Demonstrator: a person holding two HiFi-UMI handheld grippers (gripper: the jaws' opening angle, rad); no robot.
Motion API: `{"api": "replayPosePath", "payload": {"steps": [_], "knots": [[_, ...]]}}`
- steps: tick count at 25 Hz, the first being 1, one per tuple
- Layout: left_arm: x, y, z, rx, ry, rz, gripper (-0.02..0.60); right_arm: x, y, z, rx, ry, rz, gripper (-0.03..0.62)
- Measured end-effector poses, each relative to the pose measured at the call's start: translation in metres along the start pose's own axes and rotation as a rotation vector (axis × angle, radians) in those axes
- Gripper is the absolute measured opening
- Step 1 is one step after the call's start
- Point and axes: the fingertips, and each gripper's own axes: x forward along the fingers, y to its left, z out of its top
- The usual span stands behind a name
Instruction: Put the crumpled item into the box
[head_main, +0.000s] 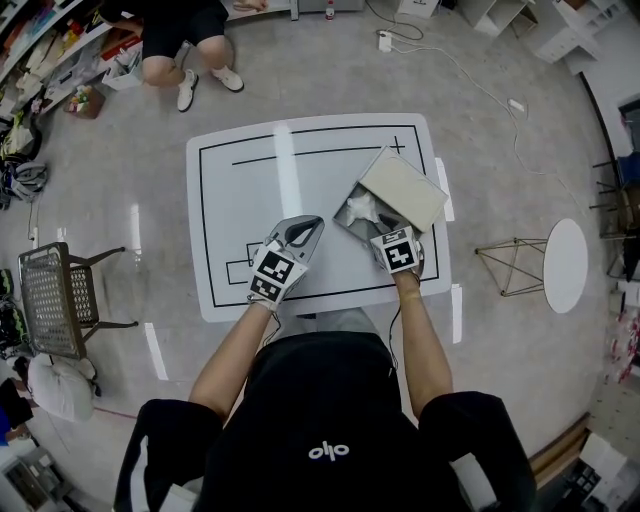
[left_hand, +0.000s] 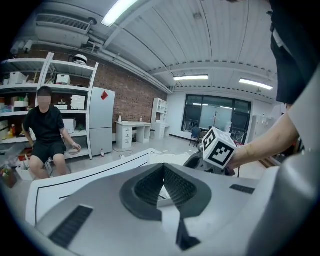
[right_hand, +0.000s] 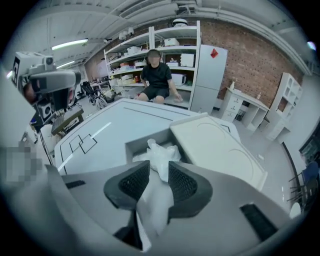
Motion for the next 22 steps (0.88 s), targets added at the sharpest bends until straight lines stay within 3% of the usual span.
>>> {"api": "replayPosePath", "payload": {"steps": [12, 22], "knots": [[-0.049, -0.037, 0.028, 0.044, -0.084, -0.001, 0.006, -0.138, 0.039, 0.048, 0.056, -0.304, -0.062, 0.088], [-0.081, -0.081, 0.053, 0.069, -0.152, 0.000, 0.007, -0.209, 0.053, 0.040, 0.052, -0.396, -0.104, 0.025]]}}
